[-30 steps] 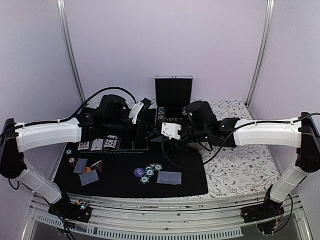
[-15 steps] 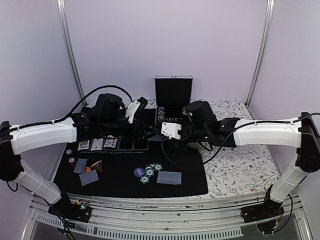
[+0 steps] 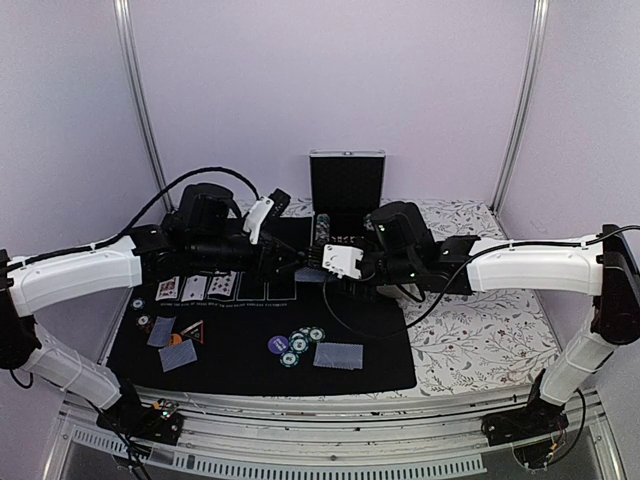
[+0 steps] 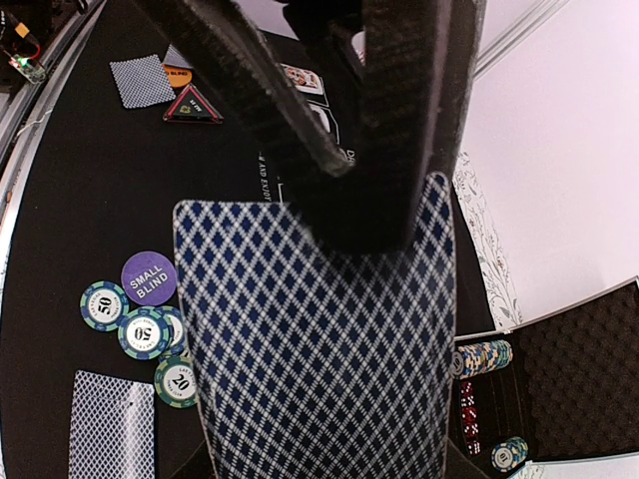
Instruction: Distribute texas hold em gaming equipment
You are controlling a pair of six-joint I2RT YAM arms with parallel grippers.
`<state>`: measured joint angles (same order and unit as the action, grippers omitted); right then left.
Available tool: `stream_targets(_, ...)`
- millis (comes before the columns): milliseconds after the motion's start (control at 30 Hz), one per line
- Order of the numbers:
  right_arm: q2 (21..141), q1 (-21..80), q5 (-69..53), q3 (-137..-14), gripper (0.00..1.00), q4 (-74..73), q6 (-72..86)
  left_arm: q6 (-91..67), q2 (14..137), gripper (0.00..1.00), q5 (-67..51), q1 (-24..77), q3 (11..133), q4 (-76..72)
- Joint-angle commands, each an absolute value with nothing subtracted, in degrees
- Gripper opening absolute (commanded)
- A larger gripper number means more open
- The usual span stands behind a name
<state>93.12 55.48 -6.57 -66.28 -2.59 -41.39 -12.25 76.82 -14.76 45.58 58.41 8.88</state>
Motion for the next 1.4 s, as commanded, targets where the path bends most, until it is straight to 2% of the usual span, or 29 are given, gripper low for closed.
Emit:
stream_targets(0, 92.5, 55.8, -6.8, -67.1, 0.43, -1.9, -41.3, -12.1, 76.5, 0.36, -18.4, 45.5, 57.6, 9.1)
stream_targets(133, 92.5, 55.8, -6.8, -67.1, 0.43, -1.9, -41.4, -12.0, 76.7, 0.28, -19.9, 45.5, 57.7, 8.9)
stream_targets(433, 92.5, 55.6, -6.4, -66.9, 0.43, -2.2, -41.2, -10.6, 75.8, 0.00, -20.4, 45.4, 58.3, 10.6)
stream_targets(1033, 92.2, 53.5, -6.3, -65.6, 0.43, -2.0, -39.7, -9.0, 72.3, 0.00, -22.9, 44.8, 57.9, 12.8)
stream_targets(1367, 91.5, 52.5, -6.3, -64.5, 0.43, -2.0, -39.1, -6.7, 67.2, 0.00, -23.7, 40.1, 59.5, 17.6)
